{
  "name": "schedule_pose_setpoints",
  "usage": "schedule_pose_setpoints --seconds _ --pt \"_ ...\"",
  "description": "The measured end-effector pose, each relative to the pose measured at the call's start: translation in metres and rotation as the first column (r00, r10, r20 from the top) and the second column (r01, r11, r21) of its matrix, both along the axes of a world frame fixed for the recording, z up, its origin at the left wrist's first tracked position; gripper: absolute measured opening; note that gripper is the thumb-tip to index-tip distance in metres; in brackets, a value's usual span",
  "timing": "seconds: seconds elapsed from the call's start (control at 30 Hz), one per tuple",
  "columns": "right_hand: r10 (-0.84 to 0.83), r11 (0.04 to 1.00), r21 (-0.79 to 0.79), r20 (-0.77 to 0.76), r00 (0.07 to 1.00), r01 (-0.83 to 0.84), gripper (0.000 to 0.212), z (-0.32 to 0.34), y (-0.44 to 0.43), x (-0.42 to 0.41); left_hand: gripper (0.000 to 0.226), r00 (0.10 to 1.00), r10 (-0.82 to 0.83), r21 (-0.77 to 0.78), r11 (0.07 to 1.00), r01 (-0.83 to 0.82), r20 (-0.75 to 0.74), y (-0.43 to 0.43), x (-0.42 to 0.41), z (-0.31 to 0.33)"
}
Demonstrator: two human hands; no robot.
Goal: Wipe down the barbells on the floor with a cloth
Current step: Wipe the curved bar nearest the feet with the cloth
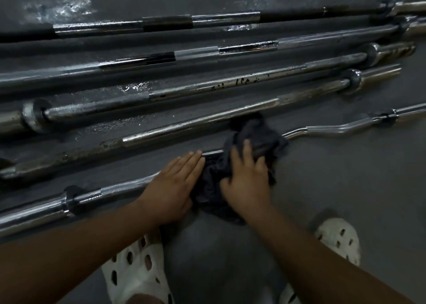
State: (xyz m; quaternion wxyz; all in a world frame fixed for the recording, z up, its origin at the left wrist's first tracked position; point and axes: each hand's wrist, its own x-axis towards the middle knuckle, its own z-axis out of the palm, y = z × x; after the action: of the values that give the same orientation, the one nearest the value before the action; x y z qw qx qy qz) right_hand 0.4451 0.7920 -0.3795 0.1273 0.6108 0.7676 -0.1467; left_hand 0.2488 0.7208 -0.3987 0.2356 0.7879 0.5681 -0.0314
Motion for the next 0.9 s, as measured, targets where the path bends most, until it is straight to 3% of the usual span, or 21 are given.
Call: schedule_pose_setpoints --seconds 0.1,0.13,0.17,0.23,0.27,0.33,0.4,0.47,0.57,0.63,0.67,0.73,0.8,0.83,0.9 --pt "0.262 0.964 -0.030 -0.080 0.962 -0.265 0.088 -0.006 -0.002 0.020 0.102 0.996 -0.033 -0.017 0.999 0.034 0.079 0.017 0.006 0.000" --pt "0.216 0.976 -0.019 -0.081 0.973 -0.218 0.090 -0.009 0.010 0.036 0.103 0.994 -0.053 -0.024 0.998 0.056 0.097 0.022 0.008 0.000" --pt "0.060 0.998 -0.012 -0.092 0.994 -0.062 0.092 -0.014 0.025 0.048 0.104 0.991 -0.072 -0.024 0.997 0.075 0.109 0.025 0.010 0.000" --pt "-0.310 0.950 -0.072 -0.111 0.944 0.303 0.096 -0.014 0.043 0.051 0.103 0.986 -0.111 -0.016 0.993 0.114 0.123 0.033 0.014 0.001" --pt "-0.355 0.934 -0.077 -0.126 0.926 0.348 0.095 -0.010 0.040 0.040 0.102 0.983 -0.131 -0.016 0.991 0.134 0.126 0.037 0.017 0.000" --pt "-0.044 0.999 0.027 -0.100 0.994 0.047 0.088 -0.007 0.020 0.010 0.099 0.985 -0.130 -0.034 0.990 0.135 0.114 0.042 0.018 -0.002" --pt "0.273 0.962 0.014 -0.118 0.955 -0.273 0.082 -0.002 0.012 0.007 0.096 0.989 -0.113 -0.054 0.992 0.118 0.094 0.044 0.019 -0.005" --pt "0.357 0.934 0.025 -0.088 0.930 -0.356 0.077 -0.006 0.045 0.038 0.099 0.992 -0.103 -0.051 0.993 0.107 0.071 0.039 0.016 -0.006" --pt "0.008 0.999 -0.034 0.013 1.000 -0.008 0.079 -0.009 0.089 0.075 0.103 0.996 -0.082 -0.016 0.996 0.083 0.048 0.033 0.014 -0.006" --pt "-0.145 0.989 -0.010 -0.045 0.988 0.145 0.079 -0.007 0.071 0.054 0.103 0.997 -0.073 -0.013 0.997 0.074 0.037 0.032 0.017 -0.006" --pt "-0.105 0.994 -0.016 -0.065 0.992 0.104 0.081 -0.006 0.054 0.038 0.103 0.997 -0.065 -0.014 0.998 0.065 0.037 0.033 0.019 -0.006" --pt "0.123 0.991 -0.043 -0.124 0.985 -0.129 0.083 -0.007 0.032 0.024 0.102 0.998 -0.049 -0.017 0.999 0.050 0.050 0.033 0.022 -0.007" --pt "0.247 0.969 0.022 -0.121 0.961 -0.246 0.083 -0.013 0.053 0.055 0.100 0.997 -0.047 -0.018 0.999 0.048 0.055 0.031 0.020 -0.007" --pt "0.196 0.980 0.053 -0.093 0.976 -0.192 0.080 -0.014 0.070 0.075 0.098 0.997 -0.049 -0.015 0.999 0.050 0.053 0.030 0.018 -0.007" --pt "-0.078 0.997 0.012 -0.048 0.996 0.079 0.074 -0.005 0.093 0.093 0.094 0.997 -0.054 0.001 0.999 0.054 0.051 0.027 0.015 -0.008"
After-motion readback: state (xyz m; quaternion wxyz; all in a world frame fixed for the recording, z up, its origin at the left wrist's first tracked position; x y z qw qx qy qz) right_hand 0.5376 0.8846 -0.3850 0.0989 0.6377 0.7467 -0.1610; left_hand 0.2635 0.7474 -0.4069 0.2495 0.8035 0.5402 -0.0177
